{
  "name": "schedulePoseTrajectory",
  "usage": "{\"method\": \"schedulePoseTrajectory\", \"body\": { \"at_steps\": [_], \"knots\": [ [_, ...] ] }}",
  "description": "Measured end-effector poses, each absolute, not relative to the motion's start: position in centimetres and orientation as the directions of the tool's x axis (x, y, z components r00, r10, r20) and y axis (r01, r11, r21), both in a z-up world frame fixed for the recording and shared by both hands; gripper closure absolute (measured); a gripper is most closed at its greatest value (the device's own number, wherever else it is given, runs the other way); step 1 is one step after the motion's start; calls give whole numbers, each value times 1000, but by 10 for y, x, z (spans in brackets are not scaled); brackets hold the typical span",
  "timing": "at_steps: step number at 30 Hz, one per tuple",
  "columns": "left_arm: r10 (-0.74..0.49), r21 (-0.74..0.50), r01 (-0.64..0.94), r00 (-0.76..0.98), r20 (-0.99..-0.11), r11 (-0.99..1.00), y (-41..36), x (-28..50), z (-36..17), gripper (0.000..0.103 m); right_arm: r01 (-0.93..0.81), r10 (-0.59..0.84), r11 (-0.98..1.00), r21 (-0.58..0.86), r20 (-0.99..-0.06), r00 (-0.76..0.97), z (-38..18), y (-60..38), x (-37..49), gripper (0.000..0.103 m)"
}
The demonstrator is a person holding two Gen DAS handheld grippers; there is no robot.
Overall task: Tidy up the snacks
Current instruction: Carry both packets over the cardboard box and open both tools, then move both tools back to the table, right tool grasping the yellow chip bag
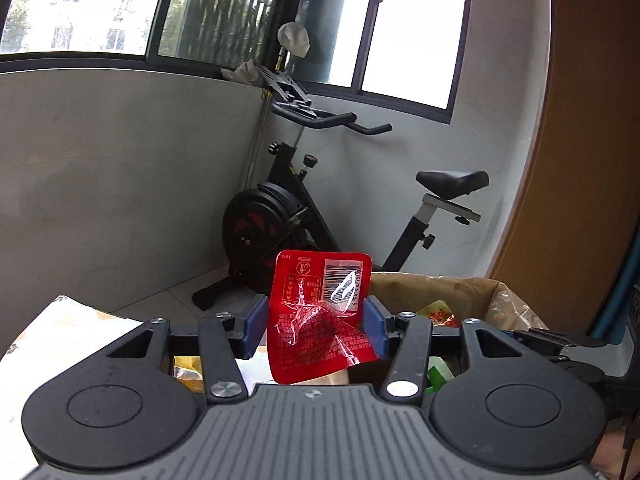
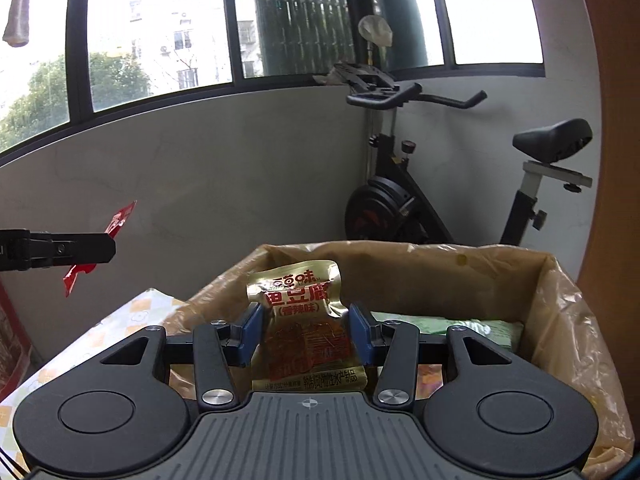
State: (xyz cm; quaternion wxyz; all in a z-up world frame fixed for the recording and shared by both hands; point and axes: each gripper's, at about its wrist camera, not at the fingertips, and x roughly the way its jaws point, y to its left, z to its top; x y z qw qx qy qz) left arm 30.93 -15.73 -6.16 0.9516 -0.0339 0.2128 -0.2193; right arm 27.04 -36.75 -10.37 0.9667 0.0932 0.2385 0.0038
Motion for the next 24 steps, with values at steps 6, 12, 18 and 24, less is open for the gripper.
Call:
{"method": "schedulePoseTrajectory", "body": {
  "at_steps": [6, 12, 18, 24],
  "knots": [
    [-472, -174, 442, 771, -428, 880, -188, 332, -74, 48, 96, -7, 981, 168, -468, 884, -118, -393, 256, 63],
    [-503, -199, 467, 731, -462, 861, -213, 355, -85, 47, 117, -23, 978, 172, -469, 883, -121, -401, 248, 63],
    [-509, -155, 501, 720, -472, 852, -233, 361, -90, 26, 144, -44, 973, 178, -475, 879, -122, -403, 245, 60],
    [-506, -144, 502, 726, -464, 853, -219, 359, -90, 20, 136, -39, 976, 173, -474, 880, -119, -394, 242, 60]
  ]
}}
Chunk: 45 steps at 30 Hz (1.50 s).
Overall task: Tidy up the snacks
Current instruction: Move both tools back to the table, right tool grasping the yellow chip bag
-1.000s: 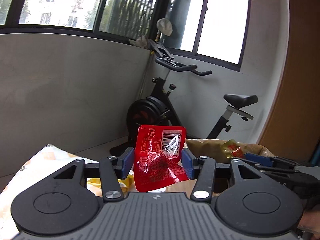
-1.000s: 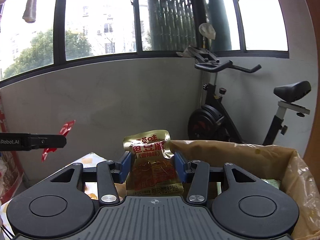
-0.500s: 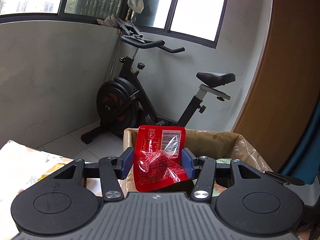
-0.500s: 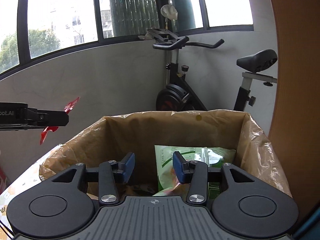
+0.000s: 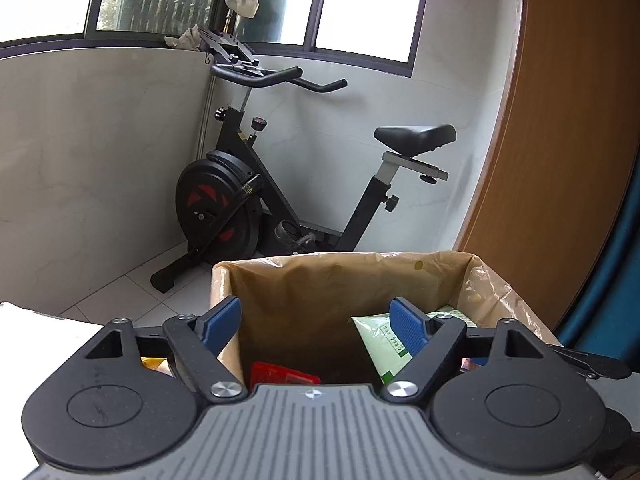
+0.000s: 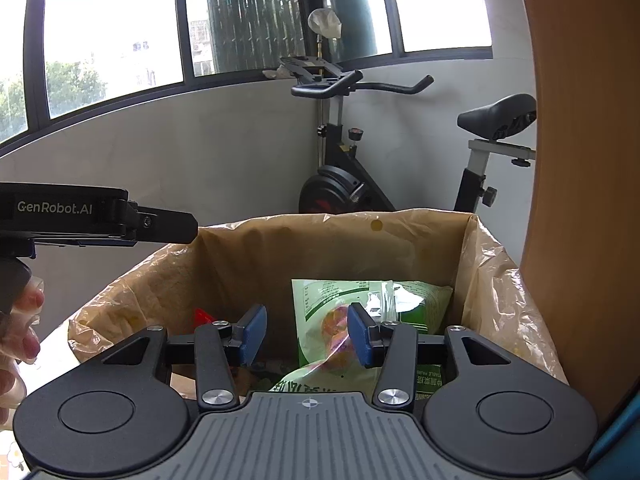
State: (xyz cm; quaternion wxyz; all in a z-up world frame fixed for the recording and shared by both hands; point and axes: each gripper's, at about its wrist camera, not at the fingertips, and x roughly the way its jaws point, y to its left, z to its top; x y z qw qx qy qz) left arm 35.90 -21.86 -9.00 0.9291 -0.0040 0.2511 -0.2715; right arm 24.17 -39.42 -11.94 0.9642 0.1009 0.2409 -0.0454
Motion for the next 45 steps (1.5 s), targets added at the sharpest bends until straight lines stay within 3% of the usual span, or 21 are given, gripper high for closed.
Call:
{"method": "schedulePoseTrajectory", "body": {
  "at_steps": [4, 15, 23, 32, 38, 42, 45],
  "knots": [
    [-477, -138, 469, 753, -454, 872, -180, 357, -83, 20, 107, -13, 978, 178, -460, 888, -112, -381, 243, 60],
    [-233, -10, 252, 875, -424, 968, -27, 354, -52, 20, -26, 112, 976, 217, -398, 911, -75, -311, 275, 59],
    [-138, -26, 141, 891, -432, 990, 58, 345, -49, 20, -155, 232, 962, 226, -368, 901, -61, -235, 310, 50],
    [-133, -53, 123, 870, -475, 991, 104, 342, -91, 21, -139, 227, 967, 212, -479, 848, -106, -164, 358, 36],
    [-150, -129, 97, 849, -506, 987, 115, 355, -124, 21, -141, 173, 985, 101, -573, 801, -151, -137, 408, 32],
    [-136, -148, 68, 846, -516, 987, 118, 372, -143, 23, -74, 131, 990, 119, -601, 789, -173, -135, 449, 12],
    [-152, -172, 70, 835, -530, 983, 118, 389, -158, 31, 4, 110, 984, 176, -631, 768, -189, -145, 480, 9]
  ]
}}
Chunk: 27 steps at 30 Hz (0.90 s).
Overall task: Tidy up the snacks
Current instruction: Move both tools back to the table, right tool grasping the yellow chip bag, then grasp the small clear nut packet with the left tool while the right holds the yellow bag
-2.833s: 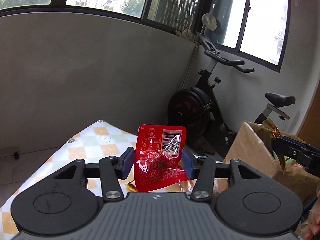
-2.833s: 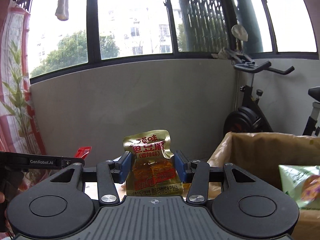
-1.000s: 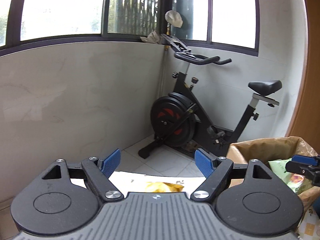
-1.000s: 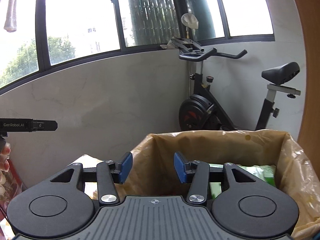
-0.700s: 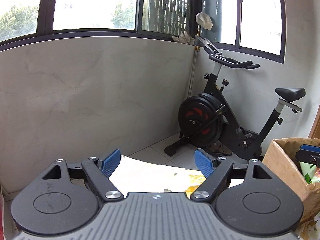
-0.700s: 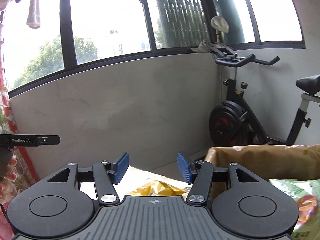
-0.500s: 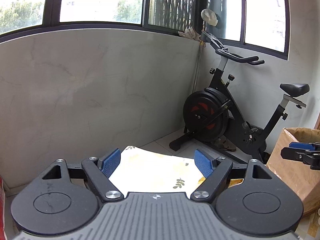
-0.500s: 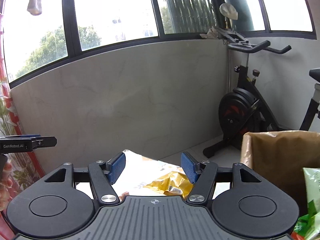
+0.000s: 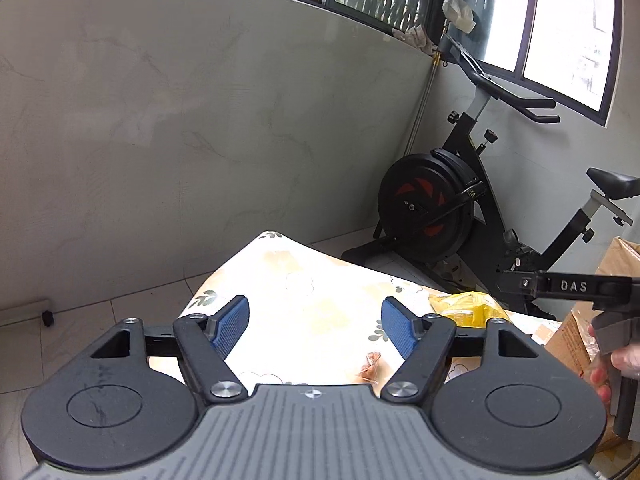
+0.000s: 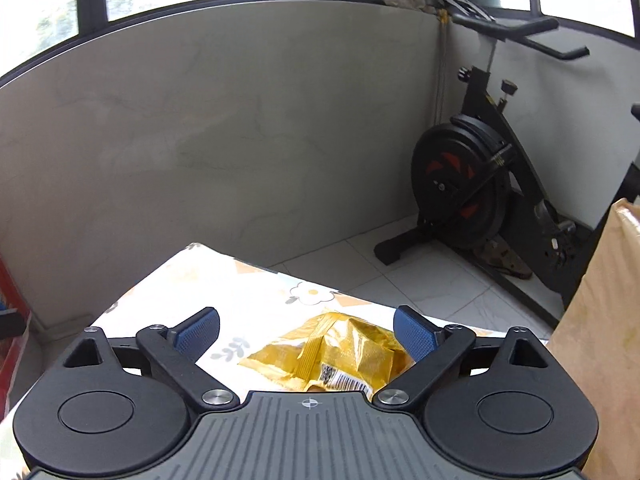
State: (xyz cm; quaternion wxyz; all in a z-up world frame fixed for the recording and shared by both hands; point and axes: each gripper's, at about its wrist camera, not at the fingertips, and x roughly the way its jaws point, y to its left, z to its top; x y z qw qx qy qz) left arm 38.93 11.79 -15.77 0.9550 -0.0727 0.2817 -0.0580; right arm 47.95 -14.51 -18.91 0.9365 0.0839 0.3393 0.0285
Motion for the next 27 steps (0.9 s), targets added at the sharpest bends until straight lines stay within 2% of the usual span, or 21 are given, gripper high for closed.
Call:
{"method": "schedulePoseTrajectory", "body": {
  "at_steps": [5, 8, 12, 17, 22, 26, 27],
  "knots": [
    [-163, -175, 75, 810, -563, 982, 114, 410, -183, 33, 91, 76, 974, 205, -684, 726, -217, -156, 524, 8],
    [-168, -173, 81, 798, -579, 982, 110, 416, -196, 34, 164, 63, 960, 228, -744, 665, -239, -157, 545, 1],
    [-180, -172, 94, 780, -600, 981, 105, 421, -212, 40, 222, 15, 957, 185, -799, 601, -265, -154, 560, 1],
    [-232, -177, 155, 757, -611, 972, 92, 422, -230, 40, 168, -13, 979, 113, -791, 611, -272, -142, 553, 0],
    [-242, -113, 222, 735, -634, 969, 64, 434, -242, 40, 89, -19, 995, 47, -780, 625, -268, -130, 538, 3],
    [-236, -89, 238, 712, -661, 967, 46, 451, -253, 41, 89, 19, 991, 97, -774, 633, -266, -136, 524, 5],
    [-236, -96, 233, 705, -669, 968, 44, 455, -256, 44, 91, 32, 989, 116, -772, 635, -265, -138, 520, 5]
  ]
}}
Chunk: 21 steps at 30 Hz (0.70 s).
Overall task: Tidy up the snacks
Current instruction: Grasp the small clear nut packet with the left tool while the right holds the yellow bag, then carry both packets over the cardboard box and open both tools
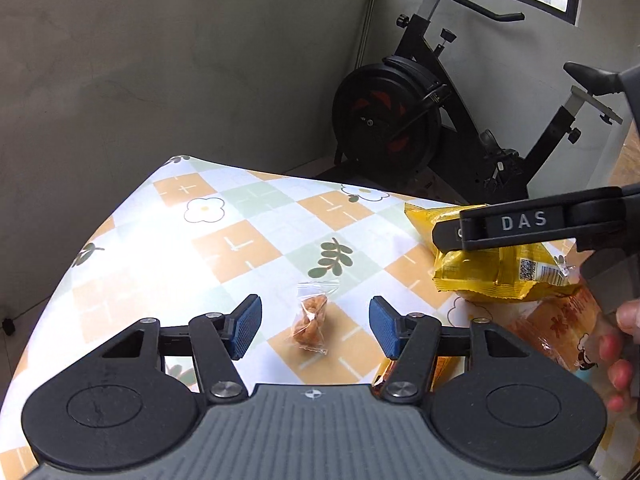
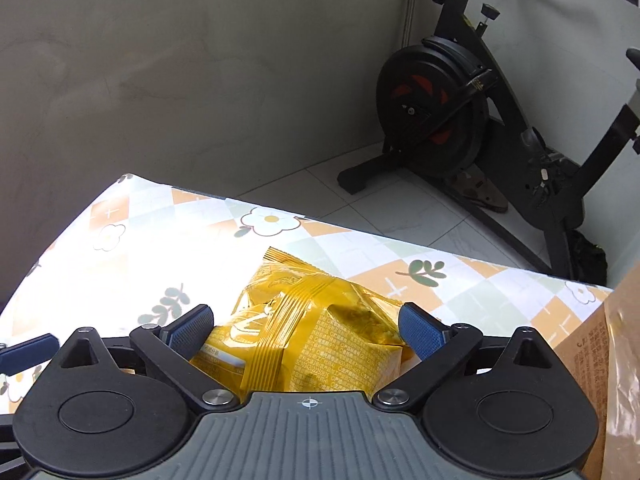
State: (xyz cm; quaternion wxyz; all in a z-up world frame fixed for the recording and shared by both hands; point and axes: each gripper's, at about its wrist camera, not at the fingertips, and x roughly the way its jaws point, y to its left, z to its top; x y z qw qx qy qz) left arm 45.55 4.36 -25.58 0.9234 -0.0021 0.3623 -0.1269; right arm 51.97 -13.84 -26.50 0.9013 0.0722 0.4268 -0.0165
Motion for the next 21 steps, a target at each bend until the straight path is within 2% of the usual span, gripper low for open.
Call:
{"method": "schedulePoseTrajectory", "body": {
  "at_steps": [2, 3, 4, 5, 11, 13, 15, 18, 20, 21],
  "knots": [
    [-225, -101, 216, 696, -681, 971, 40, 463, -261, 54, 92, 52, 985, 143, -767, 639, -264, -142, 514, 5],
    [-218, -97, 209, 692, -688, 973, 38, 467, -265, 63, 90, 59, 984, 152, -765, 641, -264, -144, 512, 6],
    [-206, -85, 206, 692, -692, 975, 36, 468, -268, 79, 89, 65, 983, 159, -764, 642, -264, -145, 509, 6],
    [-191, -67, 201, 694, -694, 977, 34, 468, -270, 85, 88, 72, 982, 166, -764, 642, -264, -145, 508, 6],
    [-188, -55, 206, 708, -681, 977, 43, 446, -270, 85, 27, 71, 993, 113, -771, 633, -262, -132, 500, 4],
    [-169, -68, 168, 714, -680, 983, 53, 437, -269, 85, 22, 44, 997, 75, -778, 626, -262, -124, 497, 0],
    [-145, -86, 118, 726, -672, 989, 65, 426, -266, 85, 14, 34, 998, 55, -776, 630, -262, -118, 491, 0],
    [-123, -111, 67, 746, -655, 992, 81, 407, -258, 85, 8, 63, 996, 87, -781, 621, -261, -119, 482, 0],
    [-116, -119, 51, 757, -643, 992, 87, 395, -252, 85, -9, 100, 993, 121, -773, 626, -259, -120, 473, 3],
    [-114, -120, 48, 762, -638, 992, 89, 389, -249, 85, -26, 118, 991, 132, -763, 635, -257, -119, 465, 8]
  ]
}}
